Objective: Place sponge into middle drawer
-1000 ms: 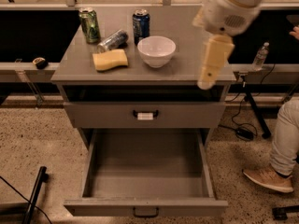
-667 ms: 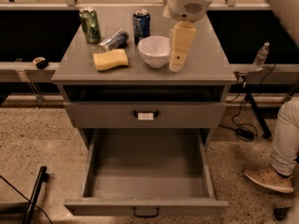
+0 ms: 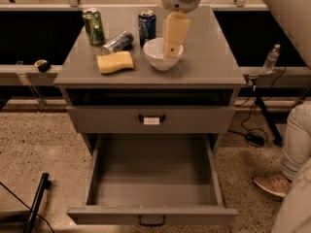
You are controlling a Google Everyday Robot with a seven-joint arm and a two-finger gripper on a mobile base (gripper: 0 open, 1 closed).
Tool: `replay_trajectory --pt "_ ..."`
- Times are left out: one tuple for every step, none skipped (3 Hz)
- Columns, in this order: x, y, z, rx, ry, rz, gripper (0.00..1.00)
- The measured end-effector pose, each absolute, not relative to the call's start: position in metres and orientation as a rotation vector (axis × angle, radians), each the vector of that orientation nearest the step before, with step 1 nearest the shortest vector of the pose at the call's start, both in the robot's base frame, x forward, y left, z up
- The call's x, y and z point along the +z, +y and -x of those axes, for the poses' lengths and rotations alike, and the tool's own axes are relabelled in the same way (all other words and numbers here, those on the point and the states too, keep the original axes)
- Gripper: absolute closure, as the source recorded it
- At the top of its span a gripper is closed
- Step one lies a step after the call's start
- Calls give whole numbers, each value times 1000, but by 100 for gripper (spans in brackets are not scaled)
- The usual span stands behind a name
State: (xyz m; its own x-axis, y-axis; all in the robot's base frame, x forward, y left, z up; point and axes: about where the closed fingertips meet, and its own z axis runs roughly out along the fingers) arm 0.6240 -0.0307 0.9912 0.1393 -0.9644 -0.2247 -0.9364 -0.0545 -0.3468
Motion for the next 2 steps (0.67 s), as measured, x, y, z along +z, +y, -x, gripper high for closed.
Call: replay_trajectory --pt "979 -5 -651 -86 1798 2034 0" --pt "958 24 -681 -38 1776 2058 0"
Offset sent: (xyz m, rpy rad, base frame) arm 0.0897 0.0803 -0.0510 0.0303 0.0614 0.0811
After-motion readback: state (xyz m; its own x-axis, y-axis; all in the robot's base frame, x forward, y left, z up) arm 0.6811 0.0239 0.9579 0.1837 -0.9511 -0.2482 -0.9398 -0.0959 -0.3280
